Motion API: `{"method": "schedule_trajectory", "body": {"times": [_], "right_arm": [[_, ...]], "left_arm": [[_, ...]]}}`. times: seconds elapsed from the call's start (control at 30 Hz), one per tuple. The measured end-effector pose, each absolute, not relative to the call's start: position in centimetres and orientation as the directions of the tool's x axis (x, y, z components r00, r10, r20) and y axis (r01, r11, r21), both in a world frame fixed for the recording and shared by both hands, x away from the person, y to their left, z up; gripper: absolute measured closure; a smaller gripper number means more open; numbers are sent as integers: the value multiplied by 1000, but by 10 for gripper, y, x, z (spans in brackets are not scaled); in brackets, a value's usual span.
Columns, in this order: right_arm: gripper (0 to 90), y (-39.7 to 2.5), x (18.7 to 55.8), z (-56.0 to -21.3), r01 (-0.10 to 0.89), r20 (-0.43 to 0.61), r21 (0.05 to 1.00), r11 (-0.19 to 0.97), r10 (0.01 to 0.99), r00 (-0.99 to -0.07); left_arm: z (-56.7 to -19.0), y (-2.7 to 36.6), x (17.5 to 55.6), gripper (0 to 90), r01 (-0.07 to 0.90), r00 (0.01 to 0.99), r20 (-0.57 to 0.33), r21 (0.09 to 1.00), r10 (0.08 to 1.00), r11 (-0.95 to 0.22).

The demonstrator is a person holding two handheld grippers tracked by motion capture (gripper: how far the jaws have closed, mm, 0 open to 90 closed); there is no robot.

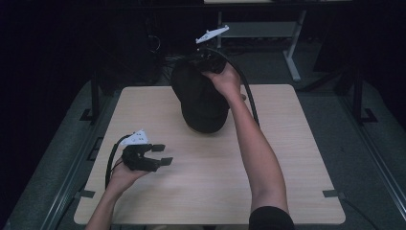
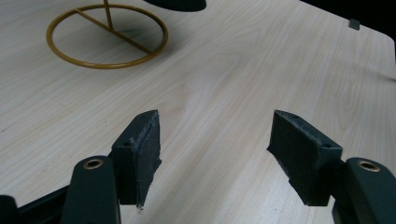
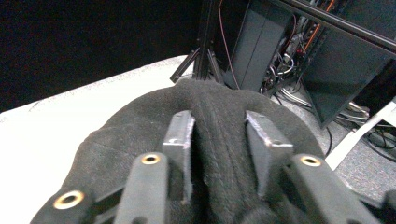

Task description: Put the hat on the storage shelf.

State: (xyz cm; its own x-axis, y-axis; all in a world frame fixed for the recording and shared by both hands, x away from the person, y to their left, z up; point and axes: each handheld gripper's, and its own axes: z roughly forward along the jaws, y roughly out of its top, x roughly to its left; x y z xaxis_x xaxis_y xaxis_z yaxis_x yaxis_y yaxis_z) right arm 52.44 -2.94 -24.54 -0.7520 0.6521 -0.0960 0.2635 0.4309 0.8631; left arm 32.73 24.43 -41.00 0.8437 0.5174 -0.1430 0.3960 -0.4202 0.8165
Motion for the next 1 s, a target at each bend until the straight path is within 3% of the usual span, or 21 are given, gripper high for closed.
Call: {"method": "schedule_trajectory", "body": {"times": [0.23,1.0], "right_arm": [[462,-29,521,-246,246,-135,856,454,657,-742],[362,-48,512,-245,272,-55,875,401,639,-767]], "left_arm": [[-410,245,327,328,397,843,-143,816,519,-420],[-412,249,328,321,410,830,-141,810,539,-420]]}}
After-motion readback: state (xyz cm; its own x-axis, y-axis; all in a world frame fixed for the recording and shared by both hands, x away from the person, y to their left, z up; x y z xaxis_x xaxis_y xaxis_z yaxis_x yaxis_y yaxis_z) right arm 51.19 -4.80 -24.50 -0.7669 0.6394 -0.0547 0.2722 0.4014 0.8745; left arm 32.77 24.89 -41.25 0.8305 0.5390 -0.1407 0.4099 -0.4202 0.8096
